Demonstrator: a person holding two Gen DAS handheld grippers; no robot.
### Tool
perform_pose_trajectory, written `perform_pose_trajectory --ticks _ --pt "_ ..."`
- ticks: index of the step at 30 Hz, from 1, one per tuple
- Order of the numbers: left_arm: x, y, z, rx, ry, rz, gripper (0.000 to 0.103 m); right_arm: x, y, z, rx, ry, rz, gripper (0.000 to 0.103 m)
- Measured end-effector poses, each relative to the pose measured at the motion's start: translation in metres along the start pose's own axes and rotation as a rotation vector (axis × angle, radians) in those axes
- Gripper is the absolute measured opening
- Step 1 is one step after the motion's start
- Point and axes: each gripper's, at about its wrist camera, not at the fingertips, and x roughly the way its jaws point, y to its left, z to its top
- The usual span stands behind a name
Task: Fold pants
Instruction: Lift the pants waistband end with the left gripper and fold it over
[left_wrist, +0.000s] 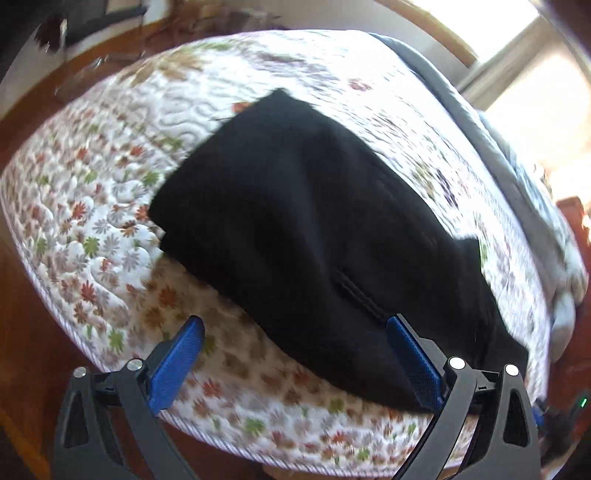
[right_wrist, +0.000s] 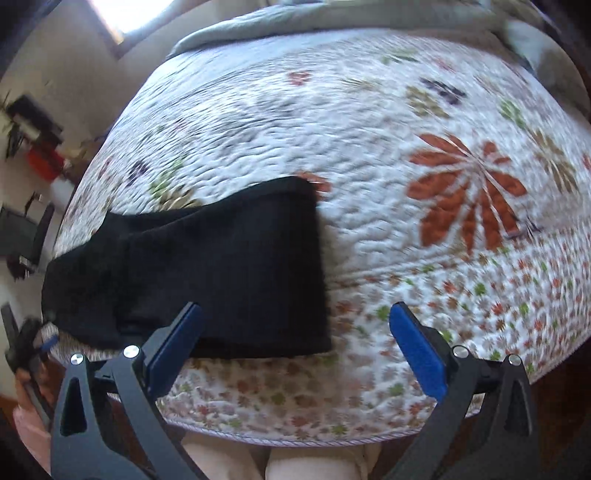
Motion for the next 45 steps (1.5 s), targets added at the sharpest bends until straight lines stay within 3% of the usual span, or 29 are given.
perform_pose_trajectory --ticks 5,15,19,22,24,28,34,38,45 --pt "0.005 0.033 0.014 -0.121 0.000 -0.123 0.099 0.004 0.020 -0.002 -0.073 0.007 0.005 0.100" --pt "0.017 0.036 0.035 -0.191 -0.025 -0.104 0.096 0.025 0.031 -0.005 -0.122 0.033 0.014 0.100" --pt "0.020 0.025 0.040 -0.202 -0.050 -0.066 0.061 0.041 0.031 -0.007 -0.113 0.077 0.023 0.100" --pt "0.014 0.030 0.037 -0.234 -0.071 -0.115 0.039 0.050 0.030 -0.010 -0.110 0.100 0.012 0.100" --pt "0.008 0.028 0.035 -0.233 -0.098 -0.142 0.030 0.054 0.031 -0.013 -0.126 0.104 -0.010 0.100" --pt "-0.007 0.013 0.028 -0.195 -0.187 -0.159 0.020 0.058 0.027 -0.015 -0.109 0.116 -0.002 0.100" --pt "-0.036 -0.019 0.016 -0.091 -0.309 -0.187 0.017 0.055 0.020 -0.017 -0.080 0.122 0.030 0.100" --pt "-0.055 -0.060 0.009 0.050 -0.373 -0.207 0.017 0.049 0.020 -0.018 -0.082 0.108 0.037 0.100" --pt "-0.068 -0.138 -0.015 0.283 -0.386 -0.253 0.017 0.034 0.021 -0.019 -0.090 0.069 0.050 0.100"
